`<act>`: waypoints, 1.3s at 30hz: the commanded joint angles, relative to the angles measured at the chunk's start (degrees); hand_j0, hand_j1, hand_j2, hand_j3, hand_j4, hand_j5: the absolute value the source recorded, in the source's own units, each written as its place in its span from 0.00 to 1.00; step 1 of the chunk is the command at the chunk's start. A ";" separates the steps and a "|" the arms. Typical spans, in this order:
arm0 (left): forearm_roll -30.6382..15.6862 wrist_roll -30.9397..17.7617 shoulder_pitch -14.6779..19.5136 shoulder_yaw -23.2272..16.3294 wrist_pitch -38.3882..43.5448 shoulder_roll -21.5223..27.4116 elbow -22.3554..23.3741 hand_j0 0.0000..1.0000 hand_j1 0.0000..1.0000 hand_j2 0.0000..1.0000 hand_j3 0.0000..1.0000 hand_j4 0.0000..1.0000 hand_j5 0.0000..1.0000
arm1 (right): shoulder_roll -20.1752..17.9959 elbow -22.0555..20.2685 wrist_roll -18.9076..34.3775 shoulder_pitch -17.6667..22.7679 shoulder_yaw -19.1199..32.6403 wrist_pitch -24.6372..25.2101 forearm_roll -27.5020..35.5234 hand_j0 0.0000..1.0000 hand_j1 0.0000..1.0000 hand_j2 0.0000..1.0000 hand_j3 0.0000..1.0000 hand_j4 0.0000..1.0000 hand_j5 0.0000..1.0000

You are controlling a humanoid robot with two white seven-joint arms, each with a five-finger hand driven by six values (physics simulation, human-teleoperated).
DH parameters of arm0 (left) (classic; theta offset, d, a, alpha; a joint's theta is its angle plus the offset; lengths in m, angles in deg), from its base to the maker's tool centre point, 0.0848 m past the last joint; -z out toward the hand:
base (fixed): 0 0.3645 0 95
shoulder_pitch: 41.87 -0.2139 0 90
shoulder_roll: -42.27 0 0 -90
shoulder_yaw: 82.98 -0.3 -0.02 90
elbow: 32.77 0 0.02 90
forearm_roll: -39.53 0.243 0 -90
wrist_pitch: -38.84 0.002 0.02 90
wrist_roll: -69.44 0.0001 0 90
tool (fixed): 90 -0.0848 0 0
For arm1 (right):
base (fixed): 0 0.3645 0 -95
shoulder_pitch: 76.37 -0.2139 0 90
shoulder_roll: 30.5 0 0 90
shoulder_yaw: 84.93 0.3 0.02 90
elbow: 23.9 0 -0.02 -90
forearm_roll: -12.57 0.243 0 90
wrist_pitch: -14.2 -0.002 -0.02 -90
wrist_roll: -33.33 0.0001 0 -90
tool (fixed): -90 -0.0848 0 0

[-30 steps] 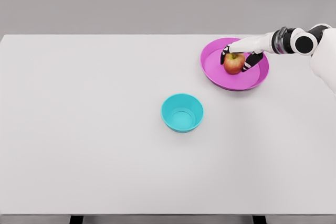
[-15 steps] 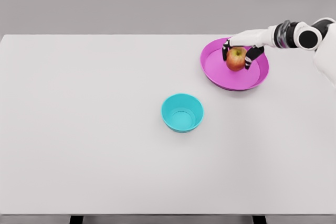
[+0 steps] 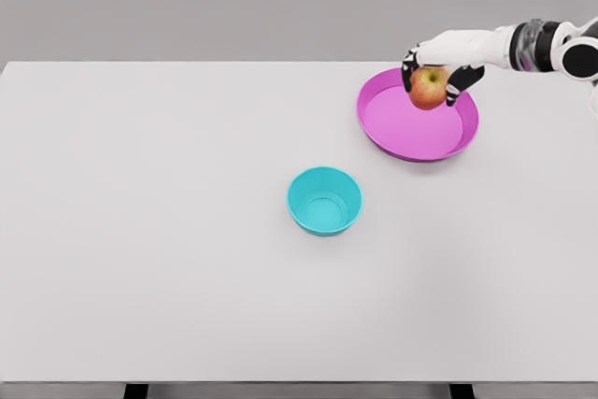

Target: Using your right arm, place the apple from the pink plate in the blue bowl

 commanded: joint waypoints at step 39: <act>-0.03 -0.02 0.00 -0.01 0.00 0.00 0.00 1.00 1.00 1.00 1.00 1.00 1.00 | -6.89 -44.08 -0.06 11.51 -0.86 0.16 0.40 0.36 0.36 0.36 0.36 0.36 0.36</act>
